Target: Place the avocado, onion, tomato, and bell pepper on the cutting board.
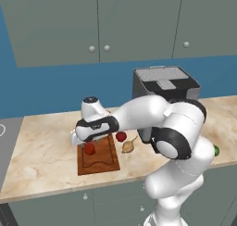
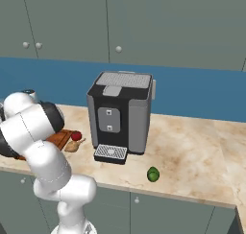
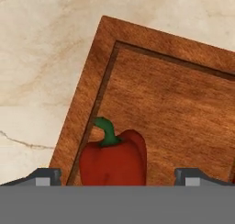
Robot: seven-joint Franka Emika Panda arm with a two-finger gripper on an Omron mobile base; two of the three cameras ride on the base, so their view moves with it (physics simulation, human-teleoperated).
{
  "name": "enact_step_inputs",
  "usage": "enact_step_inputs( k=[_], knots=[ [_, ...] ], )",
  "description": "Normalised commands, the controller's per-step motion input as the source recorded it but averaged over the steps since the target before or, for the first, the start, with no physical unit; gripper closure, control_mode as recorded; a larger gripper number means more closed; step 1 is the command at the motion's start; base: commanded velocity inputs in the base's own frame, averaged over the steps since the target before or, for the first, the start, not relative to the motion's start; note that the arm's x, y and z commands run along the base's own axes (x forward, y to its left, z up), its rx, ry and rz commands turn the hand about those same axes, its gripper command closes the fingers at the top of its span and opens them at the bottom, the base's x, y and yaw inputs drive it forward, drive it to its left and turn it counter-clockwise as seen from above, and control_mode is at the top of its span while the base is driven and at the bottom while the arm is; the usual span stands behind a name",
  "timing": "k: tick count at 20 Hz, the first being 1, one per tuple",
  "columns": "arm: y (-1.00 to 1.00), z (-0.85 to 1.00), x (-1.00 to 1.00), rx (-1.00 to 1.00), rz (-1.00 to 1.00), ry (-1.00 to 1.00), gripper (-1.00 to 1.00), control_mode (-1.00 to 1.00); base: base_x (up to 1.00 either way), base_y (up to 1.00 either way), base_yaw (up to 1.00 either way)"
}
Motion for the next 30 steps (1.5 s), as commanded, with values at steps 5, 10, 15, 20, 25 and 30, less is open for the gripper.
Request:
enact_step_inputs(
  k=[5,10,15,20,25,30],
  knots=[
    [-0.2,0.57,-0.07,0.0,-0.04,-0.04,-1.0,-1.0,0.0,0.0,0.0],
    [-0.42,0.46,-0.35,0.0,-0.08,-0.05,-1.0,-1.0,0.0,0.0,0.0],
    [-0.48,0.38,-0.43,0.0,-0.13,-0.01,-1.0,-1.0,0.0,0.0,0.0],
    [-0.59,0.3,-0.32,0.0,-0.15,0.0,-1.0,-1.0,0.0,0.0,0.0],
    [-0.52,0.05,-0.11,0.0,-0.13,0.0,-1.0,-1.0,0.0,0.0,0.0],
    [-0.46,0.0,0.0,0.0,-0.04,0.0,-1.0,-1.0,0.0,0.0,0.0]
  ],
)
